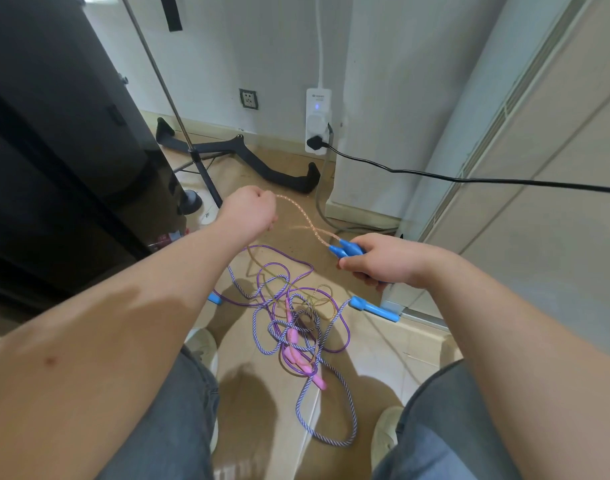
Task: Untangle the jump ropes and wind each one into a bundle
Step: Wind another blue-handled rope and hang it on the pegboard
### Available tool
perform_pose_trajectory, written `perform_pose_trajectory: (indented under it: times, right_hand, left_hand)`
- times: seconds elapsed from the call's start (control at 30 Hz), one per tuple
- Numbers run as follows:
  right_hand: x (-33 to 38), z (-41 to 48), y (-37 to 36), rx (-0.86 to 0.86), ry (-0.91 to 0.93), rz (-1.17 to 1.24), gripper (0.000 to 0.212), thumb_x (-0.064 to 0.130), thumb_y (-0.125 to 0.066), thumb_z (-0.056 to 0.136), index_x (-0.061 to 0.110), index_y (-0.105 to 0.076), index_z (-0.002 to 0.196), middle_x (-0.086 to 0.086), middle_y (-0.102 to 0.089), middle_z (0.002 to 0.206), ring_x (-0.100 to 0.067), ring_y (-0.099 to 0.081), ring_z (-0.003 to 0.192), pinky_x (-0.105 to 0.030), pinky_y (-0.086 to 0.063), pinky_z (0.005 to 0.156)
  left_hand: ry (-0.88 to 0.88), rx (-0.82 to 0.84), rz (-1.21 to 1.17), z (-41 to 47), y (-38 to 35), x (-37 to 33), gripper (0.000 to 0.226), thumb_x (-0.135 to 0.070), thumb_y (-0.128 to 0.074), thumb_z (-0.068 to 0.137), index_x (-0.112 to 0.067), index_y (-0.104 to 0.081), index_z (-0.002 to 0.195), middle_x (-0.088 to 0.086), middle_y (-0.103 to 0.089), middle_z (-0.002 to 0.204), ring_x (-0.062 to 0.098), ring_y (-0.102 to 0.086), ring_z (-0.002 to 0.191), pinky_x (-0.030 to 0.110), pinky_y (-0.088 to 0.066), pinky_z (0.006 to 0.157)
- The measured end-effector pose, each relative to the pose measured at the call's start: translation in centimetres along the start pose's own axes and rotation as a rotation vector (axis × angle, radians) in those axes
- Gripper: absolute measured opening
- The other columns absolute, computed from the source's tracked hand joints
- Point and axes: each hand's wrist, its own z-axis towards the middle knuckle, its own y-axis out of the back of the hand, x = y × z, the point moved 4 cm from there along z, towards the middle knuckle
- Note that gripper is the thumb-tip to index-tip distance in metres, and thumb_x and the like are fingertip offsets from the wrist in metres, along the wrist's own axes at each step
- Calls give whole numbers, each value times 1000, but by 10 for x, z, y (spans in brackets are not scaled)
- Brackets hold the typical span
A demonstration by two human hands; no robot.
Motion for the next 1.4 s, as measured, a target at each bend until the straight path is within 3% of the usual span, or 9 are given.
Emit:
perform_pose_trajectory:
  times: [0.1,0.2,0.37,0.53,0.7,0.8,0.9,1.1,1.4]
  right_hand:
    - [4,0,-2,-5,34,16,20,33,-56,100,15,-53,90,-1,-53,72,-13,-47,55,-27,-45,54]
    - [7,0,-6,24,66,23,22,35,-56,100,13,-54,94,0,-52,71,-14,-47,56,-28,-45,54]
    - [15,-2,-10,75,112,135,18,31,-57,101,13,-58,98,2,-52,65,-17,-46,59,-34,-48,60]
    - [21,-7,-21,230,83,273,29,27,-53,104,3,-53,121,-8,-65,81,-22,-56,69,-41,-54,70]
    - [18,-6,-25,261,46,294,34,28,-54,103,-2,-56,119,-8,-53,70,-23,-49,61,-40,-49,66]
    - [18,-5,-23,238,41,292,25,29,-56,101,6,-61,109,-5,-46,65,-19,-44,55,-40,-52,67]
    - [22,-6,-17,183,64,340,18,27,-60,99,9,-56,100,-6,-48,66,-18,-45,53,-37,-51,60]
    - [18,-11,-8,169,47,406,36,23,-59,100,-4,-51,122,-5,-60,71,-20,-52,60,-31,-46,57]
    - [21,-18,-9,252,53,497,15,24,-50,104,11,-56,100,-1,-44,64,-18,-32,56,-32,-42,57]
  left_hand:
    - [-101,140,313,-8,-7,-1,49,-25,-48,91,-25,-48,140,5,-55,139,24,-66,98,27,-51,83]
    - [-358,337,400,-22,-20,-10,74,-14,-59,88,-35,-29,153,-1,-40,154,17,-62,110,23,-45,85]
    - [-585,439,369,-36,-39,-12,47,-24,-66,91,-32,-56,137,-10,-64,129,5,-56,119,21,-43,98]
    - [-644,456,383,-42,-46,-19,41,-13,-48,96,-30,-60,131,-9,-71,97,-10,-58,79,3,-36,67]
    - [-688,445,381,-46,-44,-19,42,-19,-57,93,-28,-58,134,-7,-70,116,8,-62,107,23,-47,91]
    - [-695,449,446,-46,-44,-19,20,-17,-54,94,-27,-68,105,-12,-66,81,10,-57,77,19,-41,66]
    - [-676,399,455,-44,-43,-21,25,-19,-45,98,-32,-48,78,-13,-53,67,5,-48,64,25,-33,58]
    - [-614,285,375,-35,-32,-21,22,-16,-42,99,-34,-48,88,-6,-56,69,16,-52,64,32,-39,60]
    - [-560,326,191,-40,-28,-25,37,-10,-40,96,-31,-57,121,-5,-66,80,2,-51,54,12,-41,50]
